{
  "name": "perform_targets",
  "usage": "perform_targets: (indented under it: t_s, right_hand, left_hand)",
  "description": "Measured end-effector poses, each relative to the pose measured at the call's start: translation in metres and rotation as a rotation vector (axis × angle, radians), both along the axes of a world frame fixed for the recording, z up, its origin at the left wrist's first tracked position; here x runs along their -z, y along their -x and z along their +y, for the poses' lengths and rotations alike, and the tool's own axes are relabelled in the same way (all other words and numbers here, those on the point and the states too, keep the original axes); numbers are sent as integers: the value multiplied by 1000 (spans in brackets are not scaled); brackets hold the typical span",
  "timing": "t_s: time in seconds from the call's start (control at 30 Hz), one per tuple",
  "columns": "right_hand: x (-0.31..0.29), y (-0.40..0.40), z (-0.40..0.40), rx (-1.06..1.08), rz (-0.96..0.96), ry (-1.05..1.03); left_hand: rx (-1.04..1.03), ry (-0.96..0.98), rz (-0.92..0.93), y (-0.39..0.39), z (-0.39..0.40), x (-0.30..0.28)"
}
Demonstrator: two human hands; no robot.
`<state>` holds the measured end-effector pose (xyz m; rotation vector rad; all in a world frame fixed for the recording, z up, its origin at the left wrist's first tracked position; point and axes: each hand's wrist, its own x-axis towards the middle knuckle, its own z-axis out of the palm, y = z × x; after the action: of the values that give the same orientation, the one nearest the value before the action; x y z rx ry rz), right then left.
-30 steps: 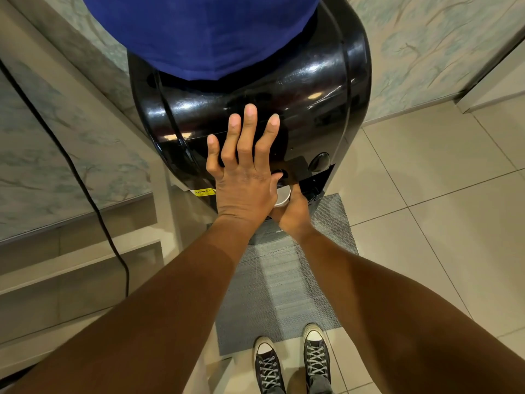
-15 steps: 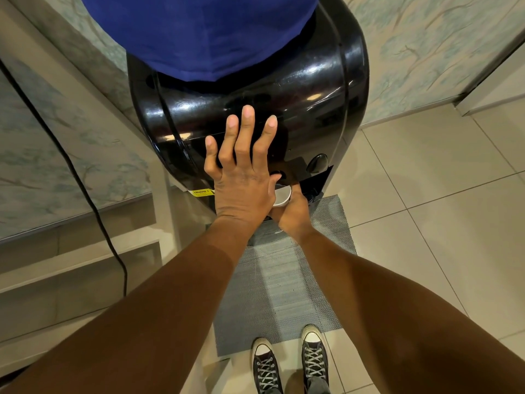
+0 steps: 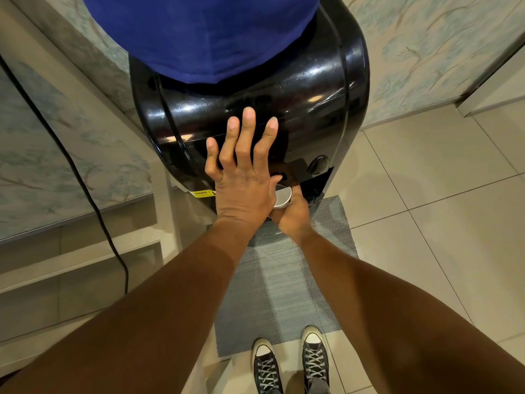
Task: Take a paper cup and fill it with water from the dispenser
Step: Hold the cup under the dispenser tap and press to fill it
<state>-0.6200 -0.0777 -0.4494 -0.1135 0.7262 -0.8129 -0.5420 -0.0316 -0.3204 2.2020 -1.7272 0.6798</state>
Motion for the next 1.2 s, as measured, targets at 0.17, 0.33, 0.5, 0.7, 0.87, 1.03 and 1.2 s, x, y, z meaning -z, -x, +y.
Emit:
perform_targets:
  t_s: [0.17, 0.33, 0.5, 0.7, 0.87, 1.03, 1.2]
  right_hand:
    - [1, 0, 2, -8, 17, 12]
    - [2, 1, 2, -8, 17, -24]
    - [1, 2, 2, -15, 8, -21]
    - [1, 3, 1, -20, 24, -16]
    - [-1, 2, 1, -25, 28, -23]
    - [-2, 2, 1, -33, 56, -26]
    - [-3, 2, 3, -44, 50, -37]
  left_hand:
    - [2, 2, 4, 0, 0, 0]
    - [3, -7, 5, 0, 0, -1]
    - [5, -12, 12, 1, 1, -2]
    - [-4, -30, 18, 3, 1, -3]
    - [5, -23, 26, 2, 1, -2]
    - [6, -13, 12, 1, 1, -2]
    - [10, -5, 8, 0, 1, -1]
